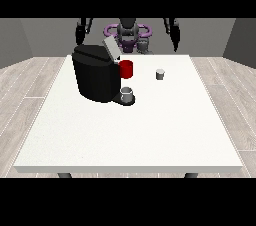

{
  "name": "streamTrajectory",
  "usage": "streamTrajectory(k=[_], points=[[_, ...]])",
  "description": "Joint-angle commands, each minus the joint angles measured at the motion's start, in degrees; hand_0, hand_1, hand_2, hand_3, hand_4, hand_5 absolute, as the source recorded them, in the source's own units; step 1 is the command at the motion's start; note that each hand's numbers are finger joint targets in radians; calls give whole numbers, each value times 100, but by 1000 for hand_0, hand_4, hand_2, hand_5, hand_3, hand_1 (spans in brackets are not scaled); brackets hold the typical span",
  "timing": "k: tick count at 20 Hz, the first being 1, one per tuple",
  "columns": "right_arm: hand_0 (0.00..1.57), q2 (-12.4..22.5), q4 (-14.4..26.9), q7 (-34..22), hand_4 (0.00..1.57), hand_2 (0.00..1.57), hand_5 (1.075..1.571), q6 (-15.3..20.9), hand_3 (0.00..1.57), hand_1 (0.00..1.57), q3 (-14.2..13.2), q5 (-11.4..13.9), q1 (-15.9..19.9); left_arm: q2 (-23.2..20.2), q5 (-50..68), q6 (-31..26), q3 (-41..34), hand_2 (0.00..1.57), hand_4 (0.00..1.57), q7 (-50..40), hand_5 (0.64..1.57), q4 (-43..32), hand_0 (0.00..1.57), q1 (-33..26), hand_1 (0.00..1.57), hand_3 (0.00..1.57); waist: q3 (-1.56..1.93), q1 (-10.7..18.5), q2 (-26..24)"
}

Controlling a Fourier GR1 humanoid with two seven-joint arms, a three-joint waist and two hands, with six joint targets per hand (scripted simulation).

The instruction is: Insert the coffee pod into the coffee machine and close the lid

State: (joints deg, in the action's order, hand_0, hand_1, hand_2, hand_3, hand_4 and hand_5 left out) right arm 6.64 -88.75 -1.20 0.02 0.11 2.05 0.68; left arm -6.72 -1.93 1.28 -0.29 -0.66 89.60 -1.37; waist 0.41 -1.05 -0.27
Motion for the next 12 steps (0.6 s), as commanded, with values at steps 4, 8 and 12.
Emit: streamTrajectory(k=[4, 8, 12], points=[[0, 23, 409, 427, 0, 0, 1571, -74, 0, 0, -395, -272, 215, -739, -634, -645, 364, 0, 0, 518, 1571, 55, 0, 45, 0, 0, -37, 168, 133], [0, -197, 89, 144, 0, 0, 1571, 707, 0, 0, -41, 538, 326, -1376, -1133, -1015, 541, 0, 0, 345, 1571, -164, 0, 331, 0, 0, -43, -207, 113], [0, -373, 229, 268, 0, 0, 1571, 1007, 0, 0, 25, 780, 578, -1584, -1280, -1125, 308, 0, 0, -116, 1571, -477, 0, 1045, 0, 0, -41, -329, 437]])
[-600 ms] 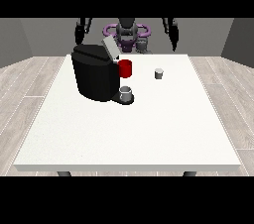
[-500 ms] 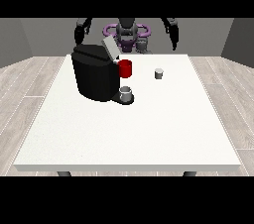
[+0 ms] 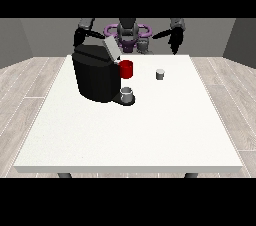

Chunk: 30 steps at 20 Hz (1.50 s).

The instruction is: Insert the coffee pod into the coffee machine and close the lid

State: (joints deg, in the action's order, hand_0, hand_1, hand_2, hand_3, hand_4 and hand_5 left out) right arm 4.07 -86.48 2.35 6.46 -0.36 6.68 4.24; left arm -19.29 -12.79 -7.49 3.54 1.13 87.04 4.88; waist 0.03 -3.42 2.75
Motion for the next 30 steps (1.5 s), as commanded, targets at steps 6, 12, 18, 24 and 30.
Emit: streamTrajectory(k=[6, 12, 18, 24, 30], points=[[0, -28, -222, -204, 0, 0, 1571, 168, 0, 0, 152, 312, 519, -842, -394, -644, -385, 0, 0, -193, 1571, -1297, 0, 1188, 0, 0, -4, -533, 601], [0, -386, -351, -458, 0, 0, 1571, 309, 0, 0, 358, 284, 541, -533, -1109, -270, -89, 0, 0, 410, 1571, -2370, 0, 1354, 0, 0, -6, -607, 764], [0, -399, 145, -577, 0, 0, 1571, 512, 0, 0, 527, 522, 688, -359, -1670, 85, -29, 423, 0, 542, 1571, -3025, 0, 1938, 0, 0, -5, -430, 923], [0, -296, 774, 77, 0, 0, 1571, 280, 0, 0, 139, 233, 631, -31, -2396, 772, 252, 918, 298, 435, 1571, -3116, 839, 2127, 839, 756, -2, -382, 841], [0, -388, 989, -286, 0, 0, 1571, 405, 0, 0, 260, 452, 1109, -10, -3090, 925, 548, 1016, 413, 479, 1571, -3597, 924, 2498, 924, 845, -3, -356, 993]])
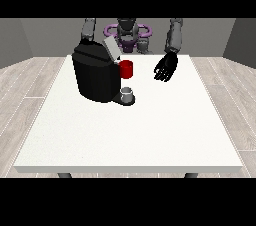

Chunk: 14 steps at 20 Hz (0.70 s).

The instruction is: Insert the coffee pod into the coffee machine and close the lid

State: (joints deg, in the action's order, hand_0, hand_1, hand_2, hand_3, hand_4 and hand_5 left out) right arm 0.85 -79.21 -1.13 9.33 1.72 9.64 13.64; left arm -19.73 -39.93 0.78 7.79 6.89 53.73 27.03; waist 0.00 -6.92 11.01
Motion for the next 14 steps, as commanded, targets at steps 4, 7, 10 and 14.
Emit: streamTrajectory(k=[4, 7, 10, 14], points=[[0, -45, 432, 294, 0, 0, 1571, 65, 0, 0, -21, 82, 7, -162, -783, -85, 406, 1024, 339, 59, 1571, -468, 872, 98, 872, 880, 1, 57, 23], [0, 14, 565, 199, 0, 0, 1571, -100, 0, 0, -133, -85, 22, -146, -1008, -244, 516, 928, 348, -83, 1571, -651, 757, 44, 757, 769, 2, 113, -150], [0, 84, 653, 351, 0, 0, 1571, -322, 0, 0, -204, -243, 77, -86, -1084, -306, 302, 961, 392, 39, 1571, -985, 730, 378, 730, 849, 0, 13, -178], [0, 288, 1012, 610, 0, 0, 1571, -357, 0, 0, -477, -394, 142, -92, -1102, -389, 153, 1050, 411, 365, 1571, -1105, 909, 506, 909, 956, 1, 105, -105]])
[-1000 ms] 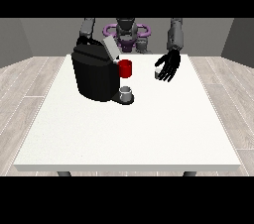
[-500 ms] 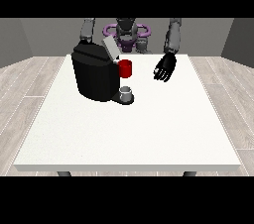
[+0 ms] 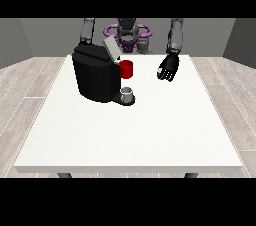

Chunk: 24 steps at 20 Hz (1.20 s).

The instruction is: Insert the coffee pod into the coffee machine and close the lid

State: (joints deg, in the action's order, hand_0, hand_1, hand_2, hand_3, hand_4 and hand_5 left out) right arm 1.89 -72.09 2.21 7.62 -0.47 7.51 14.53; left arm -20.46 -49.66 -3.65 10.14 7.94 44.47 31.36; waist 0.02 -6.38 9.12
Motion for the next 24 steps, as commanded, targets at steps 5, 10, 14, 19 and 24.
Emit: streamTrajectory(k=[5, 10, 14, 19, 24], points=[[0, -92, 417, 159, 0, 0, 1571, 124, 0, 0, -117, -34, 61, 276, -148, 220, -275, 1311, 496, 385, 1571, -320, 1277, 225, 1277, 1244, -2, 66, -35], [0, 98, 867, 351, 0, 0, 1571, 414, 0, 0, -186, 310, -238, 503, 412, -513, -443, 1434, 517, 464, 1571, 157, 1449, 469, 1449, 1357, 1, 291, -361], [0, 167, 852, -131, 0, 0, 1571, 340, 0, 0, -104, 387, 30, 525, 363, -989, -469, 1395, 502, 238, 1571, 221, 1403, 648, 1403, 1319, -1, 258, -599], [0, 257, 1198, -3, 0, 0, 1571, 343, 0, 0, -354, 239, 163, 584, 510, -1825, -476, 1404, 557, -137, 1571, 638, 1424, 1303, 1424, 1341, 1, 311, -846], [0, 38, 1039, 189, 0, 0, 1571, 424, 0, 0, -147, 328, 28, 431, 521, -2038, -662, 1372, 562, -75, 1571, 754, 1340, 1426, 1340, 1351, -1, 134, -814]])
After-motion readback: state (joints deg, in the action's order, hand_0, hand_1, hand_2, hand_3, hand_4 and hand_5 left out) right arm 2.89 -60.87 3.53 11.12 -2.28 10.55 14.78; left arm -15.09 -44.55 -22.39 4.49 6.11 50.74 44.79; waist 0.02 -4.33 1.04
